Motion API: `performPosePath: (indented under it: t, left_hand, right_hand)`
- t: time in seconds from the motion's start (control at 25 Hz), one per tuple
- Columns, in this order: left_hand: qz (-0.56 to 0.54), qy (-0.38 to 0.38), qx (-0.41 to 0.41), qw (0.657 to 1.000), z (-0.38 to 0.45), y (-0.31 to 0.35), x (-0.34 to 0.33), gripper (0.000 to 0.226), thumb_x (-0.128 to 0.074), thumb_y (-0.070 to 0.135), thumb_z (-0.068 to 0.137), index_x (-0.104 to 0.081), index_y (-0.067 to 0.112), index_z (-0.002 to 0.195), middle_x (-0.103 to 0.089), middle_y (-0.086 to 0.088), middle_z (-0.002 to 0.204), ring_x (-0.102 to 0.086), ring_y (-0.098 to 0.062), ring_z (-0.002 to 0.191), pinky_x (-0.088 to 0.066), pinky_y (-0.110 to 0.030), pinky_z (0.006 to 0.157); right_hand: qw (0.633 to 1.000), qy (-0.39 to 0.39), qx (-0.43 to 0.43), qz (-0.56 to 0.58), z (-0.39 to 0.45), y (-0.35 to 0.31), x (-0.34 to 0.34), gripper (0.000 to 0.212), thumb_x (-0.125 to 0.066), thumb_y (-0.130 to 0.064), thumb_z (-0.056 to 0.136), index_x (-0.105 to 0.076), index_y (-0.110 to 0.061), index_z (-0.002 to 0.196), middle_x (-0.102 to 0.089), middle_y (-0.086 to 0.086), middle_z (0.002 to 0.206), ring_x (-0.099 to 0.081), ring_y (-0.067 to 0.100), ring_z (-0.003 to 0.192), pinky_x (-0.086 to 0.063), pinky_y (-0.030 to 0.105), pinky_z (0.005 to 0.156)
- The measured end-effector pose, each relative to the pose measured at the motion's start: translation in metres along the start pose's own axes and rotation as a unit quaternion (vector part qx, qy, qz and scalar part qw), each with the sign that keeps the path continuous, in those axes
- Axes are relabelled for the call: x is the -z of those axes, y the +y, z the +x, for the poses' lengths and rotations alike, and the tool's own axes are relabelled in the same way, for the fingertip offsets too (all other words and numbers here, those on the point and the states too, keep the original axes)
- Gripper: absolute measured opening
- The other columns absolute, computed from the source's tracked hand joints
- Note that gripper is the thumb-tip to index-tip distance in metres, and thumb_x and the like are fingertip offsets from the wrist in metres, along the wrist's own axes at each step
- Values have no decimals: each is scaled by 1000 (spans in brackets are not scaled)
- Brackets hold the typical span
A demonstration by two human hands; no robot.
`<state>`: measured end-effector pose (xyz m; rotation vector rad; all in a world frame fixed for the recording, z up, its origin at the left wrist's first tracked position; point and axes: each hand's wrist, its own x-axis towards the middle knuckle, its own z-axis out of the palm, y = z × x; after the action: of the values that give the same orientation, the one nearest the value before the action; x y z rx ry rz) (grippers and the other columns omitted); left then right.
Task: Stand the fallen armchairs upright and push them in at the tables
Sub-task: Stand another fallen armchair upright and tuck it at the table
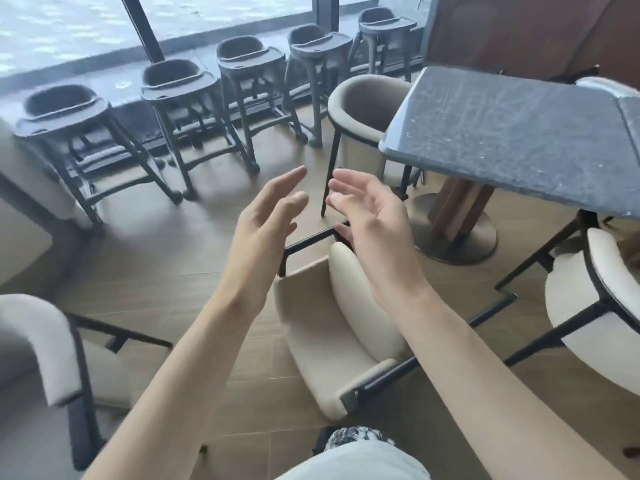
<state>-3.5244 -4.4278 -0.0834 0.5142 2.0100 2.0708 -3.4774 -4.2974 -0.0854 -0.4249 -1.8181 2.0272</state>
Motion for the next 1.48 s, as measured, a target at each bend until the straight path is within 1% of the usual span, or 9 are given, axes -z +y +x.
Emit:
performPosePath:
  t: [0.2, 0.48, 0.64, 0.72, 0.84, 0.92, 1.08, 1.32, 1.48]
  left_hand:
    - [-17, -49, 10, 999, 66, -12, -11, 35, -54, 38, 88, -67, 42, 120, -66, 24, 128, -59, -2, 125, -47, -31, 102]
    - [-53, -171, 32, 983, 136, -26, -46, 34, -53, 38, 89, -69, 40, 118, -71, 24, 119, -64, -3, 119, -49, -30, 95]
    - [-62, -284, 41, 956, 155, -39, -61, 30, -54, 34, 90, -71, 35, 114, -73, 15, 113, -69, -3, 108, -54, -26, 90]
    - [-56, -335, 51, 939, 169, -49, -59, 29, -54, 33, 89, -72, 36, 112, -72, 15, 115, -67, -5, 111, -52, -27, 94]
    - [-30, -383, 56, 921, 195, -78, -42, 33, -54, 38, 88, -71, 37, 116, -70, 21, 120, -63, -5, 120, -49, -31, 101]
    - [-2, -405, 73, 911, 202, -111, -26, 36, -55, 38, 89, -70, 33, 122, -71, 21, 115, -64, -3, 116, -49, -29, 99]
    - [75, -420, 136, 894, 205, -180, 0, 34, -54, 43, 89, -72, 39, 117, -68, 11, 127, -62, -3, 120, -48, -35, 105]
    - [93, -416, 179, 887, 211, -226, 6, 35, -54, 54, 80, -75, 44, 106, -72, 8, 119, -63, -6, 120, -48, -31, 98]
    - [111, -398, 173, 894, 225, -269, -1, 31, -52, 53, 83, -75, 41, 100, -73, 9, 117, -64, -8, 119, -48, -35, 100]
  right_hand:
    - [999, 46, -7, -4, 39, 10, -4, 24, -60, -20, 91, -69, -25, 113, -71, -8, 113, -65, 5, 110, -50, 41, 104]
    - [973, 232, 1, -9, 72, 20, 21, 25, -60, -27, 83, -70, -26, 106, -72, -8, 109, -66, 7, 109, -51, 43, 102]
    - [952, 308, -6, 0, 79, 43, -2, 19, -62, -15, 91, -68, -21, 109, -73, -7, 109, -66, 2, 105, -52, 28, 93]
    - [935, 354, -24, 17, 84, 53, -18, 17, -63, -15, 93, -68, -20, 108, -73, -13, 102, -66, -6, 95, -49, 19, 83]
    - [910, 411, -52, -10, 86, 75, -40, 19, -66, -31, 86, -68, -27, 105, -71, -24, 94, -64, -11, 90, -50, 21, 84]
    - [894, 440, -77, -23, 88, 100, -53, 20, -66, -26, 86, -67, -26, 106, -70, -20, 99, -65, -7, 95, -48, 17, 84]
    - [859, 486, -158, -19, 90, 162, -64, 23, -60, -13, 92, -66, -24, 111, -68, -13, 109, -59, -18, 91, -39, 0, 74]
    - [867, 464, -179, -6, 119, 214, -61, 23, -59, -13, 92, -64, -23, 112, -65, -15, 107, -55, -26, 87, -38, -4, 70]
    - [858, 460, -224, -44, 119, 258, -37, 24, -57, -12, 92, -61, -21, 114, -64, -8, 114, -57, -15, 93, -39, -2, 72]
